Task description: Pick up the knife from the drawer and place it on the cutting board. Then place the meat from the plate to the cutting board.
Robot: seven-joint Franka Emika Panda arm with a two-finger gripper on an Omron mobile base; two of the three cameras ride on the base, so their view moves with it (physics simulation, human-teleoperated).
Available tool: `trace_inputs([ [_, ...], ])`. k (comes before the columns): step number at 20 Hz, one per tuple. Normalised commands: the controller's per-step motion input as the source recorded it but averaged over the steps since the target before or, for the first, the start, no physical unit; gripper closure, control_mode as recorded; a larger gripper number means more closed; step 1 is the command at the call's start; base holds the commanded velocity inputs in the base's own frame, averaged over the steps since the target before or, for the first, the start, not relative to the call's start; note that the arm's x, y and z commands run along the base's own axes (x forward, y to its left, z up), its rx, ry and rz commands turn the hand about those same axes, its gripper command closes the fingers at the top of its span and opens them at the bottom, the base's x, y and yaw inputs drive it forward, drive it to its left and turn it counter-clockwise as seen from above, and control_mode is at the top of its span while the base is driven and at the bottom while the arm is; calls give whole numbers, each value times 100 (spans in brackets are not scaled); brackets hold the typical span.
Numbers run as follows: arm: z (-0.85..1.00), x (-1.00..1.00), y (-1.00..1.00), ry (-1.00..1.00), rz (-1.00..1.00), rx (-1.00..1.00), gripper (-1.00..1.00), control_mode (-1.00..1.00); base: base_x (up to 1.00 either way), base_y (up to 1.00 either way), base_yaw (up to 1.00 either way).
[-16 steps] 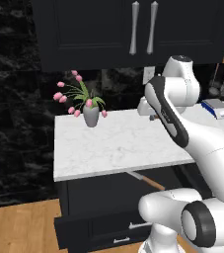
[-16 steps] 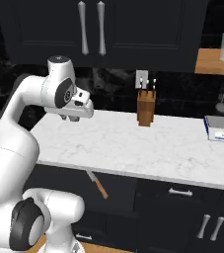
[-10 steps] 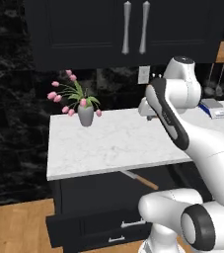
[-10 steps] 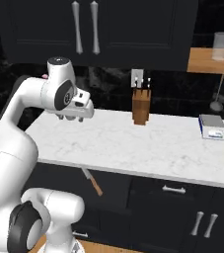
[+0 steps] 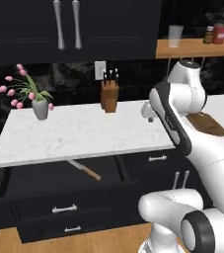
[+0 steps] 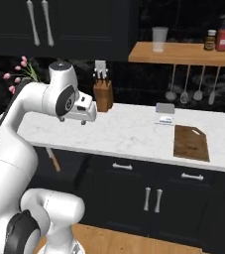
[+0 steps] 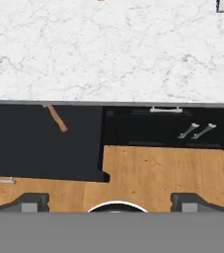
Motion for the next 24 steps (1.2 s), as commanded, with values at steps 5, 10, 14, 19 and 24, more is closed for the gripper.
trace_inputs([
  [5,0,0,0,0,0,0,-100,100,6,-65,30],
  [10,0,0,0,0,0,0,-100,100,5,-67,35],
  [14,0,0,0,0,0,0,-100,100,36,-37,38],
  [19,0,0,0,0,0,0,-100,100,76,-20,35],
  [24,0,0,0,0,0,0,-100,100,36,-55,19],
])
